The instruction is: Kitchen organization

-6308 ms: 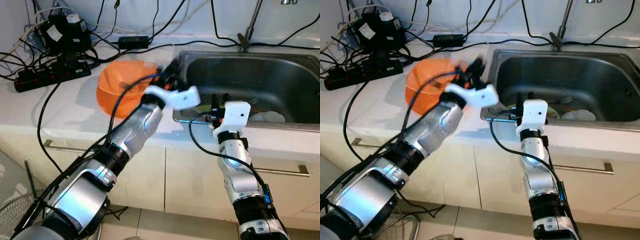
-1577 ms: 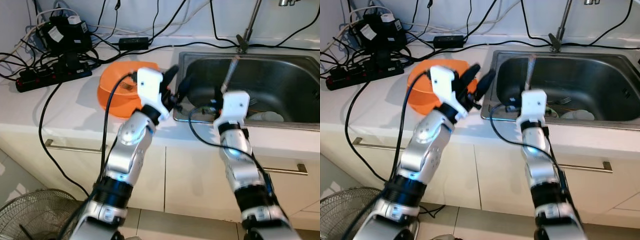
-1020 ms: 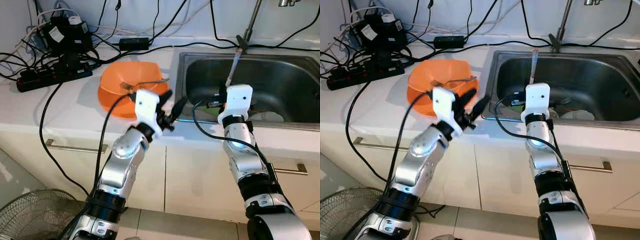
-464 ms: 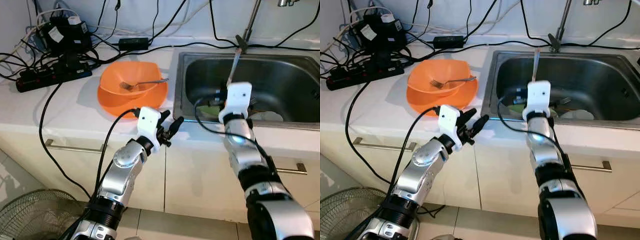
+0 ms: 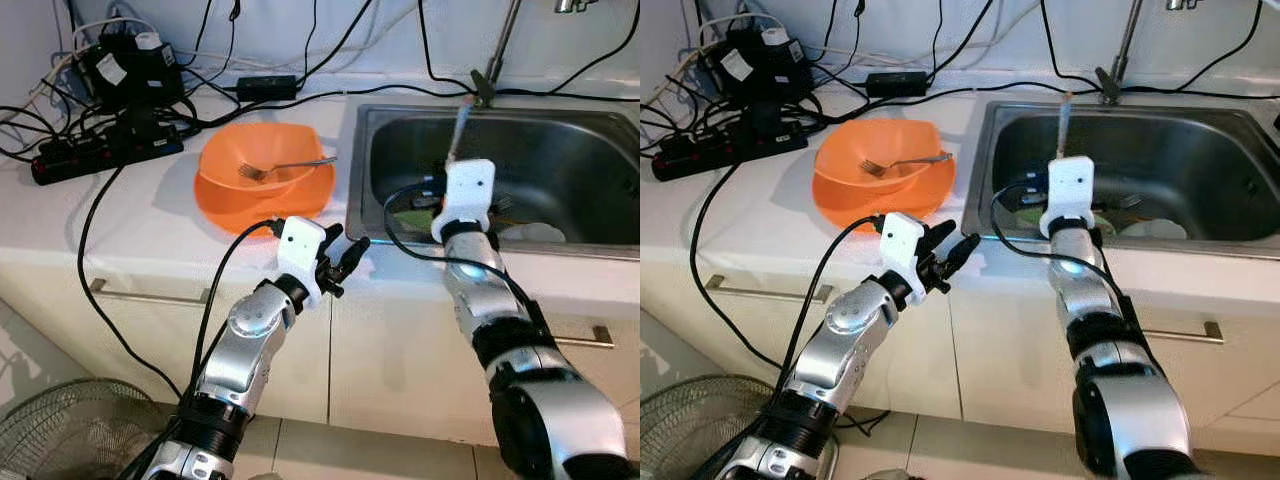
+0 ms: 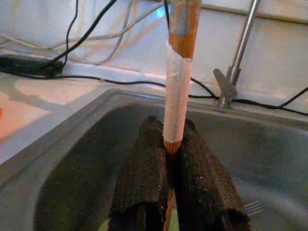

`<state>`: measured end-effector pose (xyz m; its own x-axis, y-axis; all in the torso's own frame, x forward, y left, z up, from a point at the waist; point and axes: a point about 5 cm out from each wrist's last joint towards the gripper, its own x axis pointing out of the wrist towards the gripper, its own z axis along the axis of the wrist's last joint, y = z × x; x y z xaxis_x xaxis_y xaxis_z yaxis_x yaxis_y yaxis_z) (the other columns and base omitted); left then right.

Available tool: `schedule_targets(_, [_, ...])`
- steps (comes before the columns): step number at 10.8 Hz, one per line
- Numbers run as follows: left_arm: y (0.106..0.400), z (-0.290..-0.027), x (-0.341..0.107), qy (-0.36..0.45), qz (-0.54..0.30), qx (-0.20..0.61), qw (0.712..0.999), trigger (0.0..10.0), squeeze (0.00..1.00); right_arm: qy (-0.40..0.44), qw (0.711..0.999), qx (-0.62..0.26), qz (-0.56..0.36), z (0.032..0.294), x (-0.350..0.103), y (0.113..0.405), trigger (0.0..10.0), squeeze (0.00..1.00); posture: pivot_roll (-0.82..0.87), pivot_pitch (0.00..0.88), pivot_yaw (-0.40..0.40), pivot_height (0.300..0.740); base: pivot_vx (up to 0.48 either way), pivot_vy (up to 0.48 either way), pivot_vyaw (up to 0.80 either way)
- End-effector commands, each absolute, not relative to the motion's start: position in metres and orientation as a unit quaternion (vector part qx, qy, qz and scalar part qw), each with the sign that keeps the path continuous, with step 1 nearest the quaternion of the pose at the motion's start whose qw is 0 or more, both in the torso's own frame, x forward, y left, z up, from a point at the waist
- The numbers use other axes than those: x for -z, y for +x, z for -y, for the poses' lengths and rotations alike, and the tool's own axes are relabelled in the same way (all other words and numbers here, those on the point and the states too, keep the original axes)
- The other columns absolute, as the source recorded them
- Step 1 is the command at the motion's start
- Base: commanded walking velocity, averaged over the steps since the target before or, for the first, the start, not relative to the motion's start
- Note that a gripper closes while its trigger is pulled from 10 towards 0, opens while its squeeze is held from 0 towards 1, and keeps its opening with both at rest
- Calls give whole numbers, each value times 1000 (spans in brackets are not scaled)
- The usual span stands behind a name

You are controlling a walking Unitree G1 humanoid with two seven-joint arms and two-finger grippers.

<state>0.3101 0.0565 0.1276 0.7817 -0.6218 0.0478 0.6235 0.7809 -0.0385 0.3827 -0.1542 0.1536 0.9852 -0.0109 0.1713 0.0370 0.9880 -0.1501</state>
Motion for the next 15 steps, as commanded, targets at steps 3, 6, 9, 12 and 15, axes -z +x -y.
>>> schedule_targets(3, [307, -57, -122, -14, 3, 341, 940, 10000, 0, -74, 995, 8, 65, 152, -152, 386, 10000, 0, 103, 0, 56, 740, 0, 0, 0])
schedule_targets(6, [299, -54, -117, -4, -10, 374, 928, 10000, 0, -82, 996, 3, 39, 151, -139, 383, 10000, 0, 110, 0, 55, 740, 0, 0, 0])
schedule_targets(9, [299, -55, -116, 1, -12, 376, 927, 10000, 0, -80, 996, 2, 33, 151, -134, 382, 10000, 1000, 110, 0, 57, 740, 0, 0, 0])
schedule_targets(12, [298, -55, -115, 4, -15, 380, 925, 10000, 0, -83, 996, 2, 28, 151, -130, 380, 10000, 1000, 111, 0, 61, 740, 0, 0, 0])
schedule_targets(15, [296, -53, -114, 9, -16, 387, 922, 10000, 0, -80, 996, 12, 41, 153, -132, 379, 10000, 0, 105, 0, 68, 740, 0, 0, 0])
